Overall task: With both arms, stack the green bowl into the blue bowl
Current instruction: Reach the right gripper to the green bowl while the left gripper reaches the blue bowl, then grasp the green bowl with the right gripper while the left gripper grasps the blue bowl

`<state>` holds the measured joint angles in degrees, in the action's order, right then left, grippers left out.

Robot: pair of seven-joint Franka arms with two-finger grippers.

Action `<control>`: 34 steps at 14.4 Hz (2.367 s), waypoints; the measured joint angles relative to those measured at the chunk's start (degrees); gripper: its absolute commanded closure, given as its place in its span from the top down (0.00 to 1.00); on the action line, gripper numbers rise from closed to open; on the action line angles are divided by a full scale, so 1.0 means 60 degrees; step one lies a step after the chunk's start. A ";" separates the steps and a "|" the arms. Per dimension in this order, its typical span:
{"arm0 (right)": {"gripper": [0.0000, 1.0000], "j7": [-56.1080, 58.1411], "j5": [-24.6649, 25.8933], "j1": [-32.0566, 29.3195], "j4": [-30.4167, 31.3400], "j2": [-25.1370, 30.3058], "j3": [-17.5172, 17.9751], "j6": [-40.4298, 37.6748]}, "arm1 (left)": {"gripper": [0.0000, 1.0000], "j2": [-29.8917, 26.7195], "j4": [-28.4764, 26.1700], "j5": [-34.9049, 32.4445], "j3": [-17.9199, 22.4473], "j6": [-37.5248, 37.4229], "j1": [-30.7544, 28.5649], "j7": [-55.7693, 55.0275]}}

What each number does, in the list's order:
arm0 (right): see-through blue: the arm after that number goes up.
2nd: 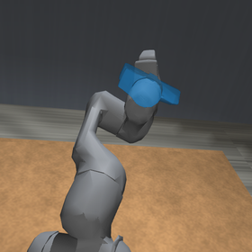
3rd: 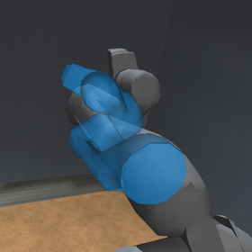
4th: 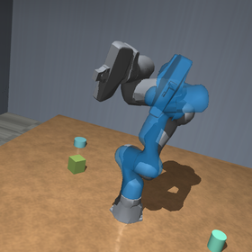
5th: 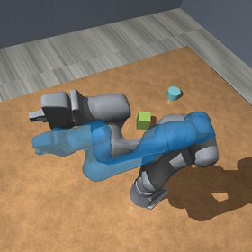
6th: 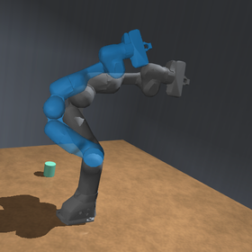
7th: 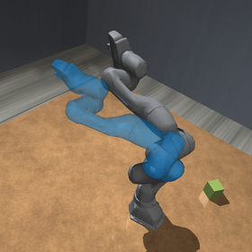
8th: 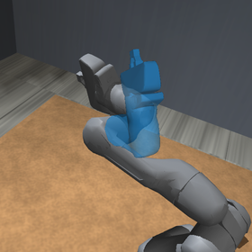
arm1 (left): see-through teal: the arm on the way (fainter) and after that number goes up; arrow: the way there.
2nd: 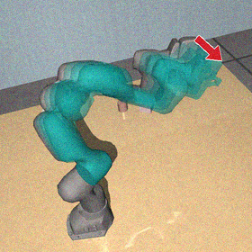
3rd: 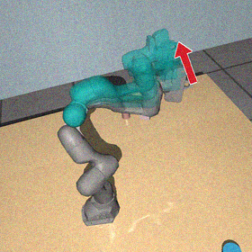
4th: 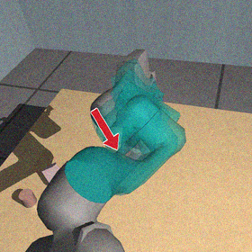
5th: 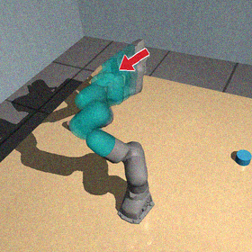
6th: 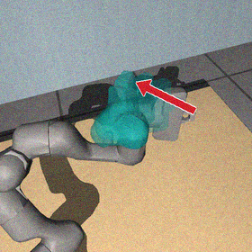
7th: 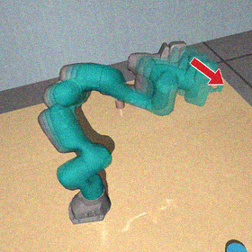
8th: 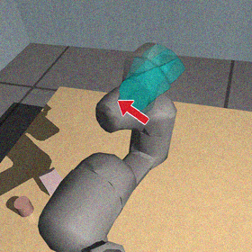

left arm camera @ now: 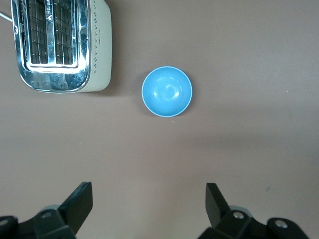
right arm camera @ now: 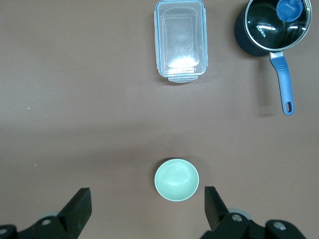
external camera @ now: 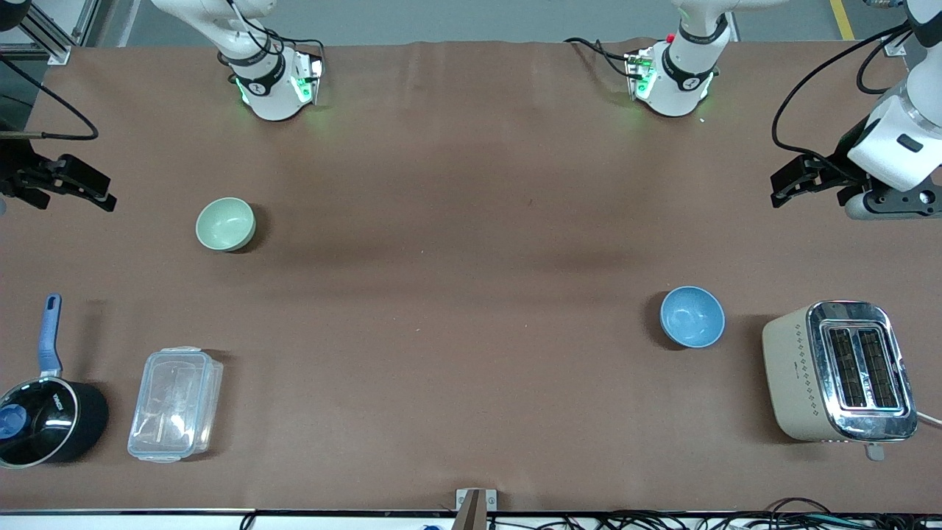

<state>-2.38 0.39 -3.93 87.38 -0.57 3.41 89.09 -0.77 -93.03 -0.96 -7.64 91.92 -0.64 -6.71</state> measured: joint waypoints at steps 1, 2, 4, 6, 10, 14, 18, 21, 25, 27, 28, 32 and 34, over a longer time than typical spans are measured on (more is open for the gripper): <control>1.00 0.0000 0.0000 0.0000 0.0007 0.0000 0.0000 0.0000 | 1.00 0.0000 0.0000 0.0000 0.0000 0.0000 0.0000 0.0000; 1.00 0.0001 0.0000 0.0000 0.0010 0.0000 0.0000 0.0000 | 1.00 0.0000 0.0000 0.0000 0.0000 0.0000 -0.0001 0.0000; 1.00 0.0002 0.0000 0.0000 0.0010 0.0000 0.0000 0.0000 | 1.00 0.0001 0.0001 0.0000 0.0001 -0.0005 -0.0003 -0.0002; 0.99 0.0004 0.0000 0.0000 0.0011 0.0000 0.0000 0.0000 | 1.00 0.0022 0.0042 0.0000 0.0003 -0.0004 -0.0007 -0.0002; 0.98 0.0276 0.0000 0.0001 0.0013 0.0000 0.0003 0.0002 | 1.00 0.0321 0.0244 0.0000 -0.0002 -0.0004 0.0034 -0.0004; 0.98 0.0638 0.0000 -0.0007 0.0160 -0.0001 -0.0020 0.0022 | 1.00 0.0951 0.0255 0.0000 -0.0004 -0.0004 0.0038 0.0011; 0.98 0.0839 0.0004 -0.0195 0.0772 0.0008 -0.0064 0.0358 | 1.00 0.1186 0.0020 0.0000 -0.0010 0.0376 0.0029 -0.0024; 0.98 0.1094 0.0006 -0.0680 0.1849 0.0162 -0.0086 0.0936 | 1.00 0.1217 -0.0420 0.0000 -0.0030 0.0594 0.0055 -0.0024; 0.98 0.1727 0.0007 -0.1365 0.4116 0.0717 -0.0115 0.2368 | 1.00 0.1296 -0.1409 0.0000 -0.0048 0.1389 0.0019 -0.0038; 0.98 0.2107 0.0009 -0.1733 0.5679 0.1015 -0.0122 0.3777 | 1.00 0.1731 -0.2180 0.0000 -0.0047 0.2737 -0.0001 -0.0042; 0.98 0.2277 0.0009 -0.1936 0.6336 0.1071 -0.0126 0.4469 | 1.00 0.2094 -0.2391 0.0000 -0.0046 0.3248 -0.0018 -0.0044; 0.98 0.2682 0.0009 -0.2702 0.8654 0.1048 -0.0143 0.7294 | 1.00 0.3271 -0.3145 -0.0001 -0.0038 0.5447 -0.0390 -0.0015; 0.98 0.2686 0.0009 -0.2850 0.9364 0.0995 -0.0140 0.8197 | 1.00 0.3391 -0.3815 -0.0002 -0.0033 0.6587 -0.0688 0.0026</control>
<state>13.73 0.44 -21.03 143.56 5.40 2.57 138.28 19.58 -115.92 -0.97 -7.84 131.44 -4.77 -6.55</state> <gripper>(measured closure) 0.018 0.000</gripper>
